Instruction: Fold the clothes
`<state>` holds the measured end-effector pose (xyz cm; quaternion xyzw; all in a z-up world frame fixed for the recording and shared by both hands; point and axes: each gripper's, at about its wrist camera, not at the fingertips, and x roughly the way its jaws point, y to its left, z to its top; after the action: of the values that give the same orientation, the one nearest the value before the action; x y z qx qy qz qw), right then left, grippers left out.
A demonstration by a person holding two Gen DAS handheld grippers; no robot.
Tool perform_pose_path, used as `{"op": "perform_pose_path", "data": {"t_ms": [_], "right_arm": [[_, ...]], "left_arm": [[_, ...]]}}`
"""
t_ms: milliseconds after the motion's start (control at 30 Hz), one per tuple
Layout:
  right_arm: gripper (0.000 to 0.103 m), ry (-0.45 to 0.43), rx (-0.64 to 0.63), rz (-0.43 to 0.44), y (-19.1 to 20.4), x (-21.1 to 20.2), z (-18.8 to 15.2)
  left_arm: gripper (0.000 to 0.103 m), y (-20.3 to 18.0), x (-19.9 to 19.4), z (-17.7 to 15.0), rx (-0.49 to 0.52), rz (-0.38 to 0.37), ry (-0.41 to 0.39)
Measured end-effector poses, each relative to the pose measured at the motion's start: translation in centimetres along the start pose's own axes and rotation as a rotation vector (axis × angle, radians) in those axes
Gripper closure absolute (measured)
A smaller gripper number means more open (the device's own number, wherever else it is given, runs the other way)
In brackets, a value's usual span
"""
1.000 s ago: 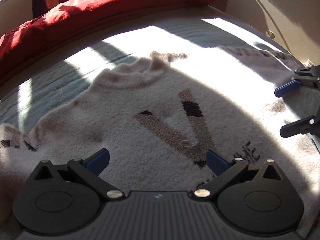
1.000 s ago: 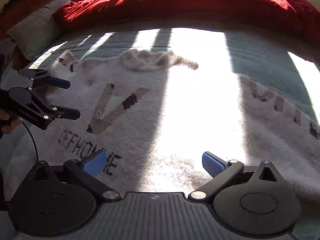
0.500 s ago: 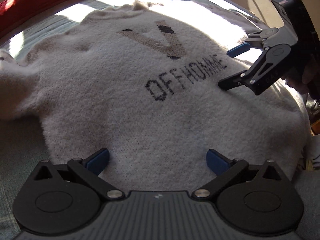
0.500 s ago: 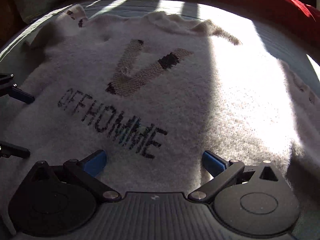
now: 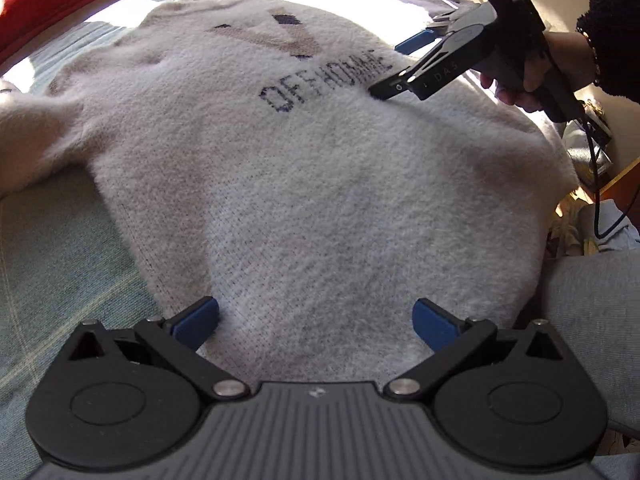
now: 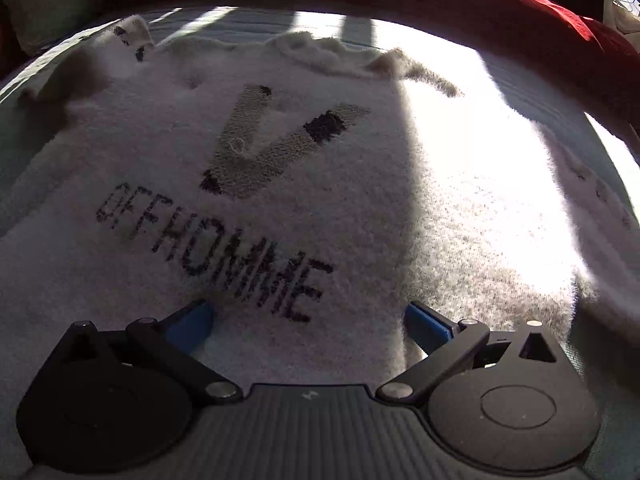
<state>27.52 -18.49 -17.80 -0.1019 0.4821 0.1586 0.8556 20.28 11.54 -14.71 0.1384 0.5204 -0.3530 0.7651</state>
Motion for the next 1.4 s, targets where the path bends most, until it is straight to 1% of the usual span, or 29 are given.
{"op": "perform_pose_path", "data": {"t_ms": [67,133,200,233,267,333,400,433,467,600,700,733,767,800,867,967,1000,1067,1133,1167,1233,1300,1367,1400], "right_arm": [[0.000,-0.002,0.011,-0.016,0.2,-0.1,0.0],[0.000,0.027,0.014,-0.027,0.8,-0.4,1.0],[0.000,0.014,0.007,0.029,1.5,-1.3,1.6],[0.000,0.004,-0.028,0.065,2.3,-1.9,1.4],[0.000,0.001,-0.070,0.101,3.2,-2.3,1.2],[0.000,0.037,-0.190,0.169,5.3,-2.5,0.2],[0.000,0.064,-0.301,0.213,6.7,-2.6,-1.8],[0.000,0.047,-0.342,0.222,6.8,-3.0,-3.0],[0.000,0.038,-0.378,0.231,6.8,-3.5,-4.2],[0.000,0.094,-0.466,0.241,4.4,-5.7,-7.9],[0.000,0.173,-0.543,0.230,3.5,-7.0,-9.0],[0.000,0.193,-0.568,0.225,3.5,-7.3,-9.0],[0.000,0.194,-0.587,0.225,3.7,-7.6,-8.7],[0.000,0.169,-0.596,0.236,4.0,-7.9,-8.2],[0.000,0.088,-0.606,0.286,4.9,-8.1,-7.1],[0.000,0.042,-0.667,0.369,7.2,-6.5,-5.7],[0.000,0.041,-0.688,0.377,7.1,-6.3,-6.0],[0.000,0.039,-0.732,0.394,6.9,-5.9,-6.7],[0.000,0.036,-0.775,0.412,6.7,-5.5,-7.3],[0.000,0.040,-0.786,0.415,6.3,-5.4,-7.7],[0.000,0.075,-0.761,0.393,4.5,-5.9,-8.6],[0.000,0.118,-0.776,0.360,3.7,-6.6,-9.2],[0.000,0.154,-0.778,0.334,3.4,-7.1,-8.8],[0.000,0.170,-0.775,0.324,3.5,-7.4,-8.2]], "left_arm": [[0.002,0.3,-0.6,1.0,0.022,-0.005,-0.048],[0.002,0.4,-0.7,2.2,0.072,-0.010,-0.106],[0.002,0.4,-0.1,3.2,0.113,-0.025,-0.130],[0.002,0.3,0.6,3.5,0.136,-0.034,-0.130],[0.002,0.1,1.2,3.8,0.170,-0.047,-0.128],[0.002,-0.8,2.5,3.3,0.262,-0.074,-0.114],[0.001,-1.7,3.1,2.0,0.345,-0.053,-0.092],[0.001,-1.9,2.8,1.2,0.369,-0.044,-0.089],[0.001,-1.9,2.4,0.4,0.369,-0.041,-0.073],[0.001,-1.8,0.5,-2.2,0.363,-0.022,0.012],[0.001,-2.6,-0.5,-2.1,0.407,-0.004,0.058],[0.002,-3.0,-0.8,-1.6,0.419,-0.009,0.039],[0.002,-3.5,-1.1,-0.9,0.431,-0.018,0.008],[0.001,-4.0,-1.2,-0.2,0.445,-0.028,-0.030],[0.001,-5.4,-0.1,1.4,0.477,-0.046,-0.087],[0.001,-7.2,2.6,2.8,0.527,-0.086,-0.115],[0.001,-7.7,3.3,2.7,0.552,-0.094,-0.106],[0.001,-7.9,4.2,1.7,0.592,-0.106,-0.071],[0.001,-7.6,3.9,0.2,0.596,-0.105,-0.062],[0.001,-7.3,3.5,-0.6,0.598,-0.098,-0.044],[0.001,-6.8,2.7,-2.0,0.601,-0.084,-0.001],[0.001,-6.4,1.9,-2.5,0.603,-0.068,0.054],[0.001,-6.2,1.1,-2.0,0.612,-0.064,0.094],[0.001,-5.9,0.6,-1.3,0.599,-0.055,0.084]]}}
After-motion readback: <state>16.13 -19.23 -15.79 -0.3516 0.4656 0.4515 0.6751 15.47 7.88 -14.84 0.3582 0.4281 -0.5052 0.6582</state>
